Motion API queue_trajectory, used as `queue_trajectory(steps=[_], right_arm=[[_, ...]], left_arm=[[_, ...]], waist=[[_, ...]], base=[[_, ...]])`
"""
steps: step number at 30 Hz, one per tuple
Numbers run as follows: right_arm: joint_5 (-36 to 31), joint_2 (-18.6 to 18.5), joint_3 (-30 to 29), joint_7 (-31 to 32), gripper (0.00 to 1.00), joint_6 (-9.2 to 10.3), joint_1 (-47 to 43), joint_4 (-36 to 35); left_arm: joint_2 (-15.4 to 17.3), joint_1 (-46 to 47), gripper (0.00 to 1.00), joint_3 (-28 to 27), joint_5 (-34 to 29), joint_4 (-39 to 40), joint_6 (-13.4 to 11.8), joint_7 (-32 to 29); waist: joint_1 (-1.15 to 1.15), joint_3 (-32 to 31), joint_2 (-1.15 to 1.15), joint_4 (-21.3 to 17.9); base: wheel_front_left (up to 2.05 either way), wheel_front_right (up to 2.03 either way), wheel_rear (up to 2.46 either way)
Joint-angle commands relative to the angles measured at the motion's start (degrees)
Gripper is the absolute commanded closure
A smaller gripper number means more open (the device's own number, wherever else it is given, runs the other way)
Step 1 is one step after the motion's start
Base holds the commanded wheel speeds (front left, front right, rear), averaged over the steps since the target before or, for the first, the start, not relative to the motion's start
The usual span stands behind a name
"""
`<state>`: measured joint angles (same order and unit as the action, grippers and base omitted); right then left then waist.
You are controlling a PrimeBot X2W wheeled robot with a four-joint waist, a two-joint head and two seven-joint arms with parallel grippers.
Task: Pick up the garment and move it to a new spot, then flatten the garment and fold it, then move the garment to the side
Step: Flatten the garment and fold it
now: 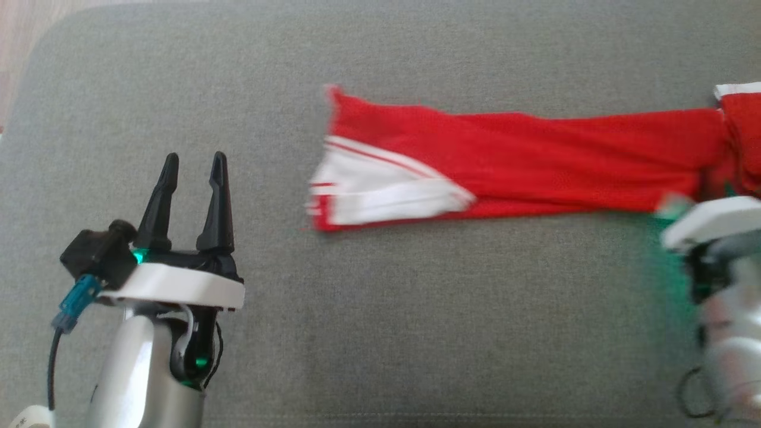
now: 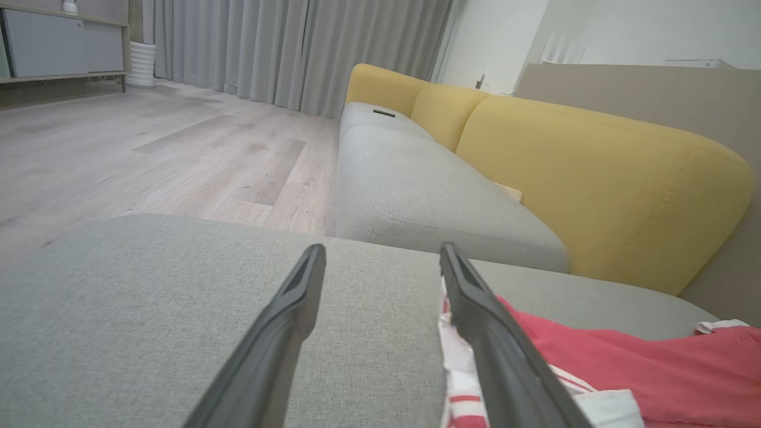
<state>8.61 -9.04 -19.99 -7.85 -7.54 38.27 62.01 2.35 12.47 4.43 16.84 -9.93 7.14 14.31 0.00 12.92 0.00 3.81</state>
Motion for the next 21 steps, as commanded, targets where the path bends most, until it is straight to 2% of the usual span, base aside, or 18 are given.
queue_trajectory(steps=[1,6,12,18,21], right_arm=[[-1.0,-2.4,-0.9,-1.3,1.00,0.05,1.4,-1.7],[-2.6,-2.7,-2.6,-2.0,1.00,0.05,2.1,-2.7],[-3.1,1.8,0.6,-1.5,1.00,0.05,2.7,-6.4],[0.0,5.7,8.9,0.9,1.00,0.05,1.7,-13.0],[5.8,6.1,16.4,3.1,1.00,0.05,0.3,-16.7]], left_arm=[[0.5,1.5,0.00,-2.1,0.8,1.5,0.3,0.7],[0.5,1.3,0.00,-2.0,1.2,1.2,0.3,0.7],[0.5,0.6,0.00,-1.8,1.4,0.8,0.3,0.7],[0.5,-0.3,0.00,-1.9,1.6,0.8,0.3,0.7],[0.5,-0.7,0.00,-1.5,1.7,0.6,0.3,0.7]], waist=[[0.00,-0.4,0.00,-0.2],[0.00,-1.3,0.00,-0.5],[0.00,-3.1,0.00,-0.4],[0.00,-4.7,0.00,0.7],[0.00,-5.4,0.00,1.8]], base=[[0.00,0.00,0.00],[0.00,0.00,0.00],[0.00,0.00,0.00],[0.00,0.00,0.00],[0.00,0.00,0.00]])
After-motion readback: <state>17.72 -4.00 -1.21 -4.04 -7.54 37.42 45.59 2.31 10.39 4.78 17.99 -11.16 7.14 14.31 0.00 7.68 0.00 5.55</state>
